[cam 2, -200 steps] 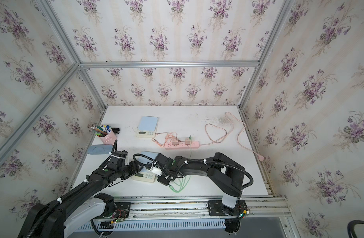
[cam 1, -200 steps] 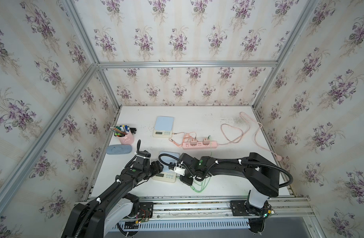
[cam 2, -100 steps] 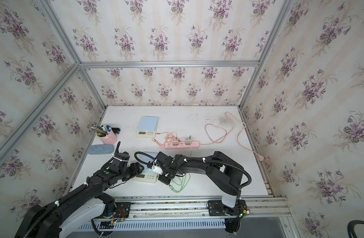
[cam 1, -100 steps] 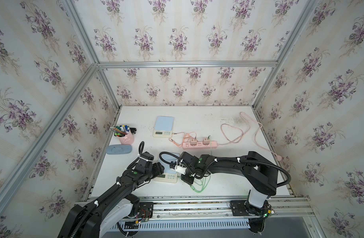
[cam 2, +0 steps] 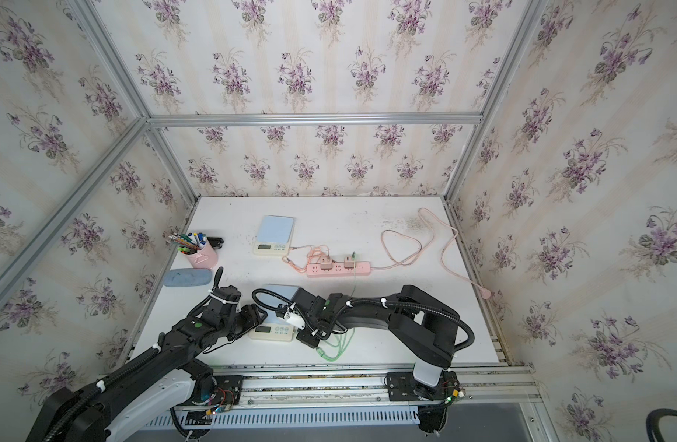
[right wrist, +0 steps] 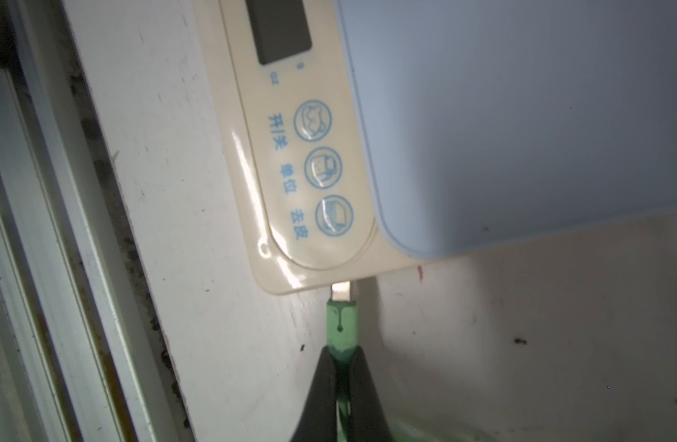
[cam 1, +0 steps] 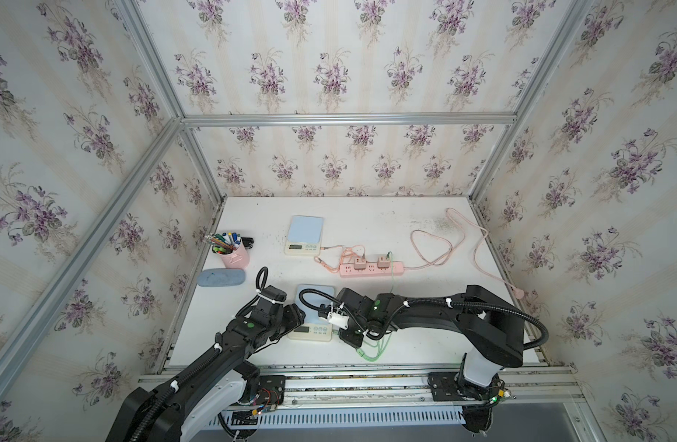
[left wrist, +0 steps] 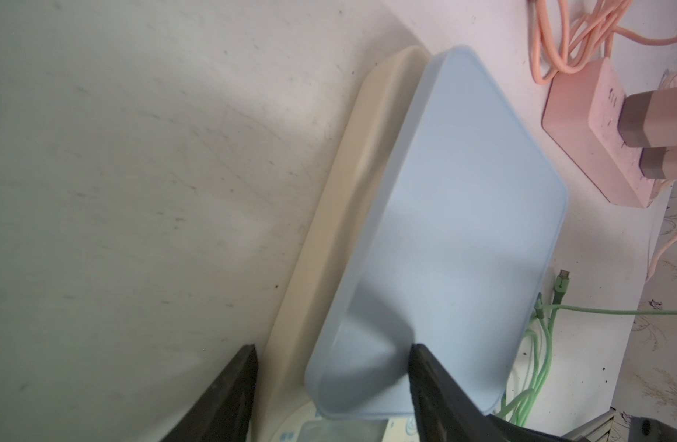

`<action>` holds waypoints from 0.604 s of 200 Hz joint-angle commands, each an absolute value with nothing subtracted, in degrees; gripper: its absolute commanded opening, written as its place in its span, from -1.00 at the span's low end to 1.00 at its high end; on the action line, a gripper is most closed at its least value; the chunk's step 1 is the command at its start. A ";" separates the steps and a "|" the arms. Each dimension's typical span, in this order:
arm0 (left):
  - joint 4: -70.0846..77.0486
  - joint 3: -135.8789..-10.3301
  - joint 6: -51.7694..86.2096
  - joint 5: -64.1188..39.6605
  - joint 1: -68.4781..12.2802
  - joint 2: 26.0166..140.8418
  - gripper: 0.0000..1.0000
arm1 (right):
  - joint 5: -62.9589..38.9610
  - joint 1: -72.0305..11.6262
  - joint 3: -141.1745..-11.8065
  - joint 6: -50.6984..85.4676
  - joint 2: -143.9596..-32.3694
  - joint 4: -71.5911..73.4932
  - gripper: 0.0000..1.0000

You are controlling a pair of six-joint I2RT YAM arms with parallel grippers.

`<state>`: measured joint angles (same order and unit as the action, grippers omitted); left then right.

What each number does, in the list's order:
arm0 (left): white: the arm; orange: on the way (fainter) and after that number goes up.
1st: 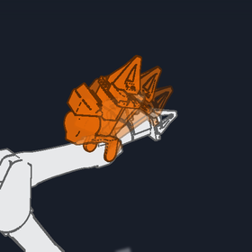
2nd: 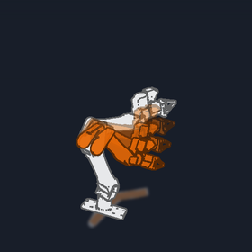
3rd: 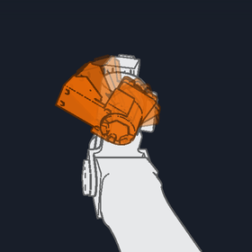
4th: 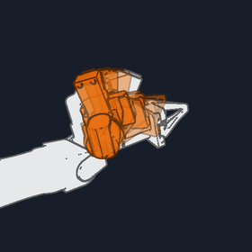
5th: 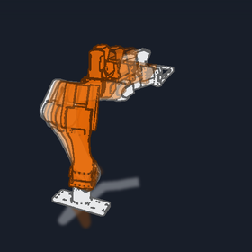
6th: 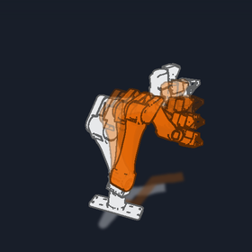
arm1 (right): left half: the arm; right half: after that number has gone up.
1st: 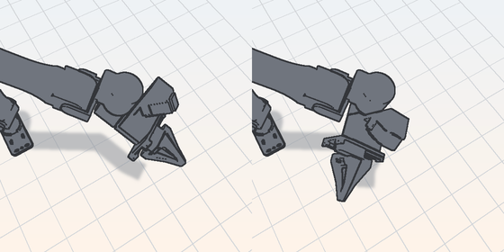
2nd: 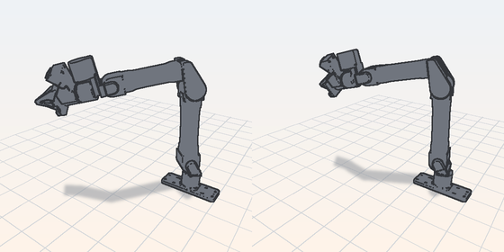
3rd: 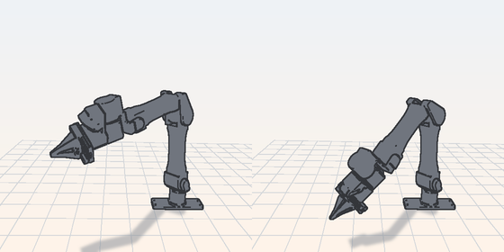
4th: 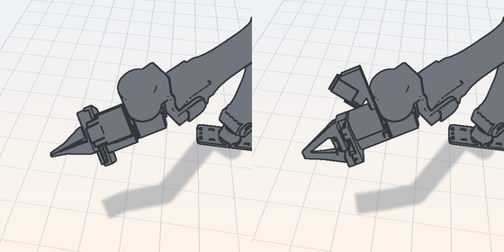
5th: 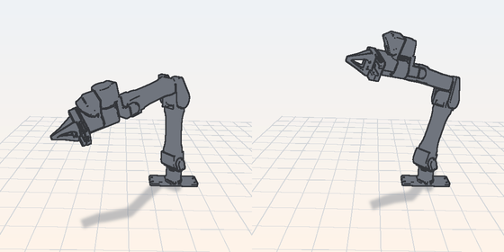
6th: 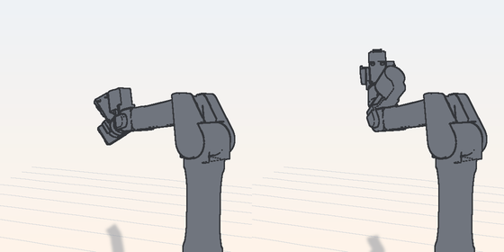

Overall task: Charge the electronic scale
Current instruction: Insert the charging cable into the electronic scale.

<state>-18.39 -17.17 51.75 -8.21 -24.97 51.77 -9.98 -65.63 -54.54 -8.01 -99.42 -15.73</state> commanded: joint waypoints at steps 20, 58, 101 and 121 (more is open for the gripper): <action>-26.98 -15.91 55.65 -10.58 -26.88 51.69 0.25 | -11.43 -66.08 -56.66 -11.31 -100.55 -11.32 -1.00; -26.98 -15.81 57.71 -8.32 -29.58 51.59 0.25 | -10.48 -66.65 -58.03 -12.80 -100.43 -12.32 -1.00; -26.89 -15.98 59.03 -7.31 -31.16 51.62 0.25 | -11.27 -67.50 -58.89 -14.22 -99.32 -13.25 -1.00; -26.89 -16.12 59.45 -6.90 -31.80 51.75 0.25 | -11.74 -67.52 -59.19 -14.66 -99.62 -12.72 -1.00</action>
